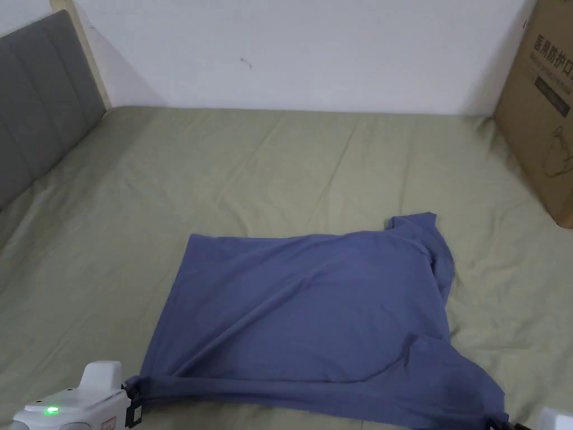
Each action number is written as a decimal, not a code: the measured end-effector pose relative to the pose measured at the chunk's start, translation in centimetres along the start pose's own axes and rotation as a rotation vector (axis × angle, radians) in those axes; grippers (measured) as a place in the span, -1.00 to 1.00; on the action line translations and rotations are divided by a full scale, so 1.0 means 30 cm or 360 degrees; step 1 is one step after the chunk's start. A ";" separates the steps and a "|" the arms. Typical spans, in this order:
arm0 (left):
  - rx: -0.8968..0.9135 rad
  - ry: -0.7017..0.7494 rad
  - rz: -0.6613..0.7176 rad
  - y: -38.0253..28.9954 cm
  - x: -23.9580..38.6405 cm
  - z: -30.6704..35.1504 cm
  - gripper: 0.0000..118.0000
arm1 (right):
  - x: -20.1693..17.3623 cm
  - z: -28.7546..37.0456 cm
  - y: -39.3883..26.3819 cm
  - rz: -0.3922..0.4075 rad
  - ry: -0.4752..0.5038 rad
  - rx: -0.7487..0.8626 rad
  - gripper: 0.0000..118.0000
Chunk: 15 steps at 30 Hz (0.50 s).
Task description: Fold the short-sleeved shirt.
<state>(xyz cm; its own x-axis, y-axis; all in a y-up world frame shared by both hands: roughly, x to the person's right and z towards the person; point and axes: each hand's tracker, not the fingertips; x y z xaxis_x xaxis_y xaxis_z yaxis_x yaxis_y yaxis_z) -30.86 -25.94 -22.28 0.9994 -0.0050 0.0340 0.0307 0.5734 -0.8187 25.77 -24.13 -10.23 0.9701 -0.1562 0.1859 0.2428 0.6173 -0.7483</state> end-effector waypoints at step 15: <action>0.0291 -0.0040 0.0050 0.201 0.103 0.245 0.67 | -0.138 0.121 0.183 0.0113 -0.0002 0.0245 0.35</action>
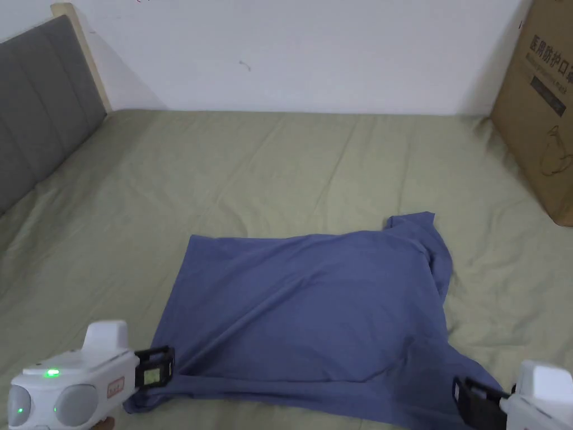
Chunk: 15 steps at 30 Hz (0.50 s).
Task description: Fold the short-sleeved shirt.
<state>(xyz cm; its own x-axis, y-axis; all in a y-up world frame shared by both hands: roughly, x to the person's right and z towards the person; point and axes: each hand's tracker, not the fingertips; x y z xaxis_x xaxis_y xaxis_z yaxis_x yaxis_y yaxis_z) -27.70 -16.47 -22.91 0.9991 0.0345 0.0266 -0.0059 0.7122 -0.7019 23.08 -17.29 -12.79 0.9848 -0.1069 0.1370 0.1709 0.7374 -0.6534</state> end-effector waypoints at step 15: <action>0.0926 0.0046 -0.0078 0.280 0.241 0.269 0.55 | -0.210 0.231 0.356 0.0165 -0.0091 0.0812 0.34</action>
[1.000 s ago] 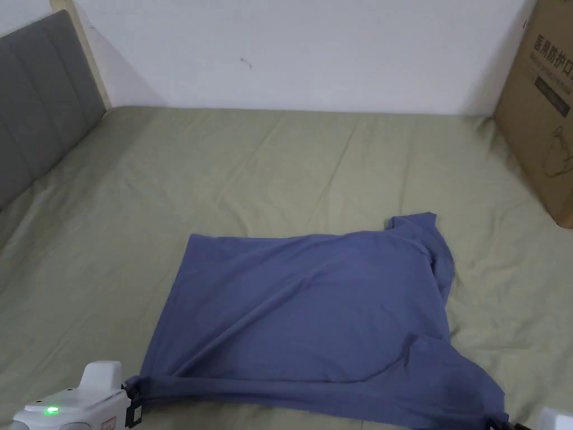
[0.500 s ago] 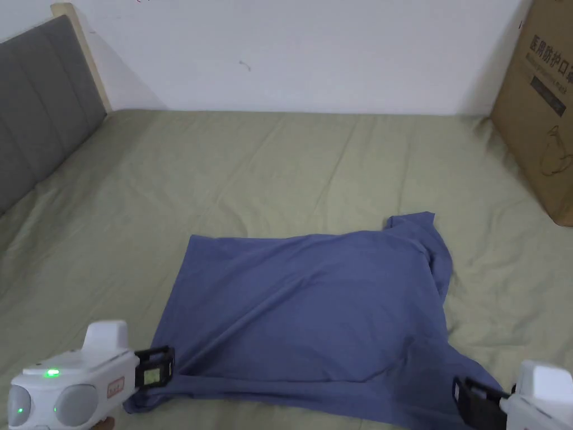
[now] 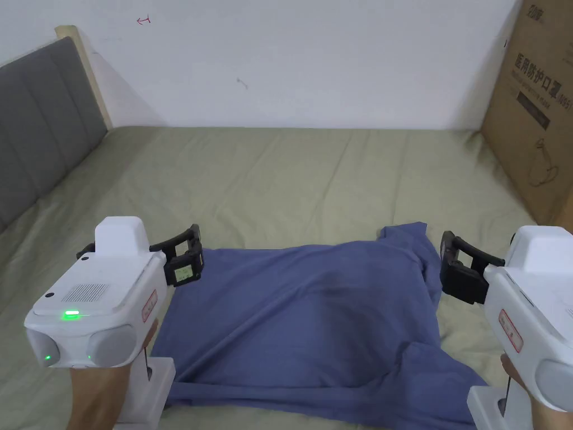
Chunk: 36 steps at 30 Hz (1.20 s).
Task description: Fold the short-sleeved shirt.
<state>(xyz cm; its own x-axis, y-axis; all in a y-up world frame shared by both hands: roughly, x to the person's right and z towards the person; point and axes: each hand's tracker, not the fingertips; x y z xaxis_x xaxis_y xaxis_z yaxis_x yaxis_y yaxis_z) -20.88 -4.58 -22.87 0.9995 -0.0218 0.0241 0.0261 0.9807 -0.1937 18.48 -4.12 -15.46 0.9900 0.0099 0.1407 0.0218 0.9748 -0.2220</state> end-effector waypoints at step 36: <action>-0.1211 0.0167 0.0146 -0.599 -0.291 -0.146 0.61 | -0.032 -0.042 -0.094 0.0058 0.0028 -0.0175 -1.00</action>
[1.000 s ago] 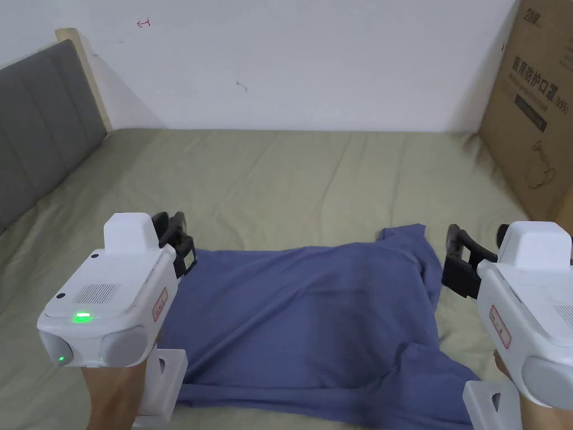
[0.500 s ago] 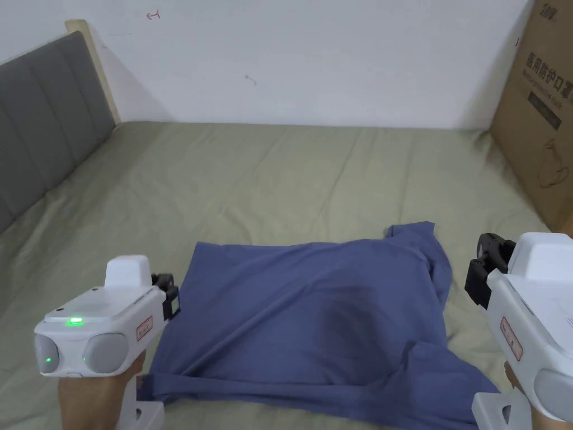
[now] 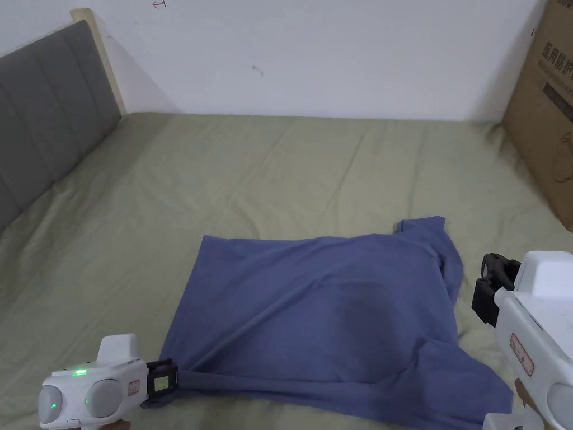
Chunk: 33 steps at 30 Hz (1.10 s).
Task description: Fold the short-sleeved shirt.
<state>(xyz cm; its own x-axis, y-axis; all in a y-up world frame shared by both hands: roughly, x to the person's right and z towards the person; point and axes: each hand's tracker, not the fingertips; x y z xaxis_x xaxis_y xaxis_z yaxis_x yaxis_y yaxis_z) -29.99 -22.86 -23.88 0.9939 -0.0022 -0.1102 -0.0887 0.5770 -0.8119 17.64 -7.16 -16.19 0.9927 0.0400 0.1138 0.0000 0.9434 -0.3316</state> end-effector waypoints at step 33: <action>0.0085 -0.0133 -0.0012 0.011 0.016 0.041 -0.93 | 0.184 -0.130 -0.631 -0.0350 0.0026 -0.1082 -0.81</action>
<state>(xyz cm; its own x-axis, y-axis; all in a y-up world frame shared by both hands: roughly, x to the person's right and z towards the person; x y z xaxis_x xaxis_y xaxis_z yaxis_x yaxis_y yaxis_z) -29.47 -21.66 -23.51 0.9967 0.0605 -0.0542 -0.0801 0.6198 -0.7806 23.60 -26.08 -12.95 0.9627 -0.1377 0.2329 0.2705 0.5146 -0.8137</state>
